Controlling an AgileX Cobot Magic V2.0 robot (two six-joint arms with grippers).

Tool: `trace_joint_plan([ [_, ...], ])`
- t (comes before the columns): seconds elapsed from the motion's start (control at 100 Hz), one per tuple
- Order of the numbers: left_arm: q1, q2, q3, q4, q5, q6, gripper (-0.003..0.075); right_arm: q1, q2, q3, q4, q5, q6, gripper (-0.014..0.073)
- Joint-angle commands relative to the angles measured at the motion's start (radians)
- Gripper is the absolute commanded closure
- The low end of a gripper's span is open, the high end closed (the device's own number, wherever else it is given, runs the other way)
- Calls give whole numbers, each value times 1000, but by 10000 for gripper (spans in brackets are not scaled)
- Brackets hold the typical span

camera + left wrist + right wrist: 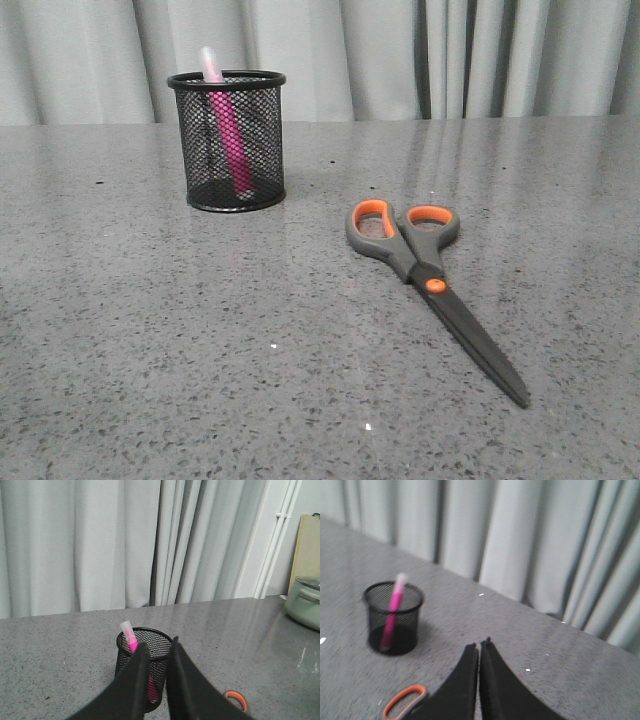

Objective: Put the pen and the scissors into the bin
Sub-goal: 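Open the left gripper and move the right gripper over the scissors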

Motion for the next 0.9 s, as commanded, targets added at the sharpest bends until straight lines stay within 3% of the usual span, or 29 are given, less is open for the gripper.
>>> trace_joint_plan([
  [0.0, 3, 3, -27, -41, 9, -5, 659, -1, 9, -36, 358, -52, -447, 594],
  [0.06, 3, 3, -27, -41, 9, -5, 659, -1, 9, -36, 427, -37, -577, 559],
  [0.17, 3, 3, -27, -41, 9, -5, 659, -8, 7, -36, 431, -16, -568, 440],
  [0.31, 3, 3, -27, -41, 9, -5, 659, -35, 28, -39, 452, 5, -328, 197],
  [0.36, 3, 3, -27, -41, 9, -5, 659, -42, 50, -52, 452, 50, -239, 154],
  [0.59, 3, 3, -27, -41, 9, -5, 659, -42, 294, -262, 493, 407, -153, 183],
  [0.76, 3, 3, -27, -41, 9, -5, 659, -42, 494, -473, 492, 662, 35, 183],
  [0.89, 3, 3, -27, -37, 7, 1, 659, -42, 633, -573, 492, 785, 71, 183],
])
